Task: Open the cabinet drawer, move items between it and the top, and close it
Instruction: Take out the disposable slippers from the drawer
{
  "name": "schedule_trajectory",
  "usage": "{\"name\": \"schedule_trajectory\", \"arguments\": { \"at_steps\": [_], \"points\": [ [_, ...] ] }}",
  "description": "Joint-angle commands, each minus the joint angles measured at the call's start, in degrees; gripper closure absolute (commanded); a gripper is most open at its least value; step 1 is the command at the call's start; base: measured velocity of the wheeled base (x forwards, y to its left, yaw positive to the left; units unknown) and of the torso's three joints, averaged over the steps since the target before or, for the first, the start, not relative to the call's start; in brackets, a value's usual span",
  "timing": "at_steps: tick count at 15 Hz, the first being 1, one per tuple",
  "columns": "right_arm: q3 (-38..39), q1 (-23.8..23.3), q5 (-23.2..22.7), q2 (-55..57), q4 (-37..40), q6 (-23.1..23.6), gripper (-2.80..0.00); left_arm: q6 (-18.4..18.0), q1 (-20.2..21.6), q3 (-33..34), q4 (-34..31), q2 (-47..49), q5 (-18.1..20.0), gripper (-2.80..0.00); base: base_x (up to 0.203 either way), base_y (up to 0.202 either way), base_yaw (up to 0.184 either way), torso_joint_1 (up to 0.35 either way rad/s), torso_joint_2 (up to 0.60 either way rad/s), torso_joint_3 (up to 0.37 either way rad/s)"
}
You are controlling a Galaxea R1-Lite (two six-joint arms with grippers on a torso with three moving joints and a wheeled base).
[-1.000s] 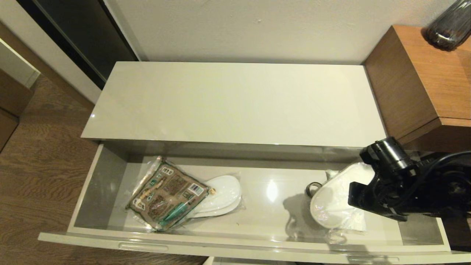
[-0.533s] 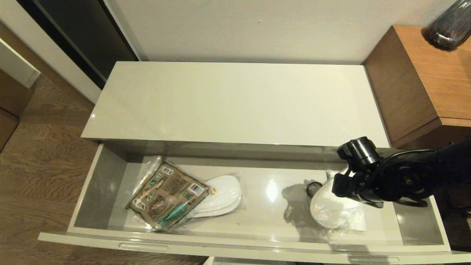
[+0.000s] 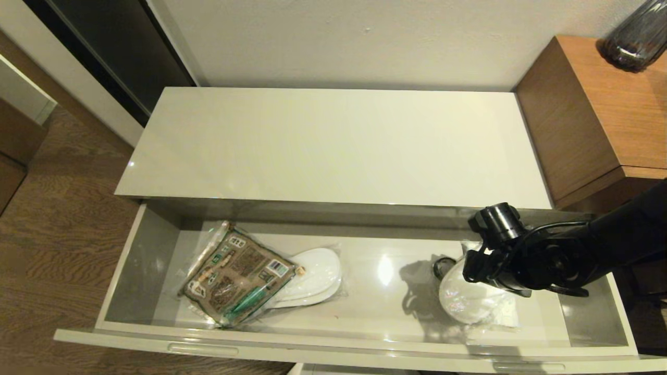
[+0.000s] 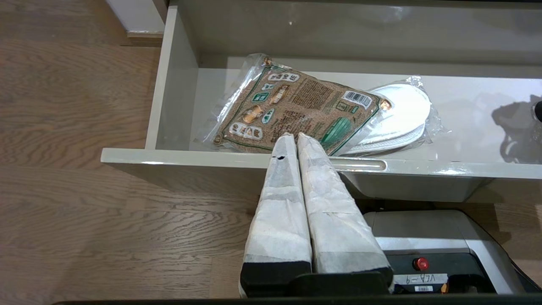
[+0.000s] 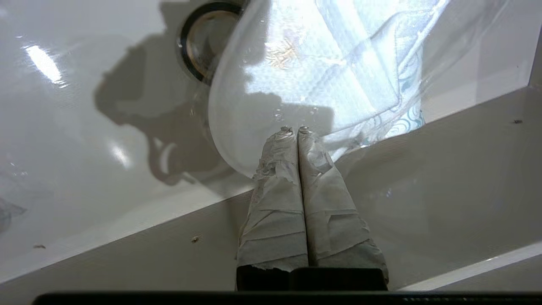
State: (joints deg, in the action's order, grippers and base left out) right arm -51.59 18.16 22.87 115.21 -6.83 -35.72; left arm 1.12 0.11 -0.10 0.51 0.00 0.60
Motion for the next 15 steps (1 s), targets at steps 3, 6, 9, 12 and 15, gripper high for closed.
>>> {"name": "schedule_trajectory", "arguments": {
  "at_steps": [3, 6, 9, 12, 15],
  "points": [
    [0.54, 0.01, -0.10, -0.29, -0.21, 2.28, 0.00, 0.02, -0.02, 0.01, 0.02, 0.09, 0.02, 0.00, 0.000, 0.000, 0.000, 0.000, 0.00, 0.000],
    [3.66, 0.17, -0.02, -1.96, -0.63, 2.91, 0.00, 0.02, 0.07, 0.01, 0.02, 0.09, 0.02, 0.00, 0.000, 0.000, 0.000, 0.000, 0.00, 0.000],
    [4.86, -0.12, -0.02, -5.60, -0.60, 3.98, 0.00, 0.02, 0.07, 0.01, 0.02, 0.09, 0.02, 0.00, 0.000, 0.000, 0.000, 0.000, 0.00, 0.000],
    [5.31, -0.28, -0.47, -9.38, -0.04, 5.32, 0.00, 0.02, 0.07, 0.01, 0.02, 0.09, 0.02, 0.00, 0.000, 0.000, 0.000, 0.000, 0.00, 0.000],
    [3.99, -1.51, -0.64, -7.49, -0.55, 5.82, 0.00, 0.02, -0.02, 0.01, 0.02, 0.09, 0.02, 0.00, 0.000, 0.000, 0.000, 0.000, 0.00, 0.000]
  ]
}}
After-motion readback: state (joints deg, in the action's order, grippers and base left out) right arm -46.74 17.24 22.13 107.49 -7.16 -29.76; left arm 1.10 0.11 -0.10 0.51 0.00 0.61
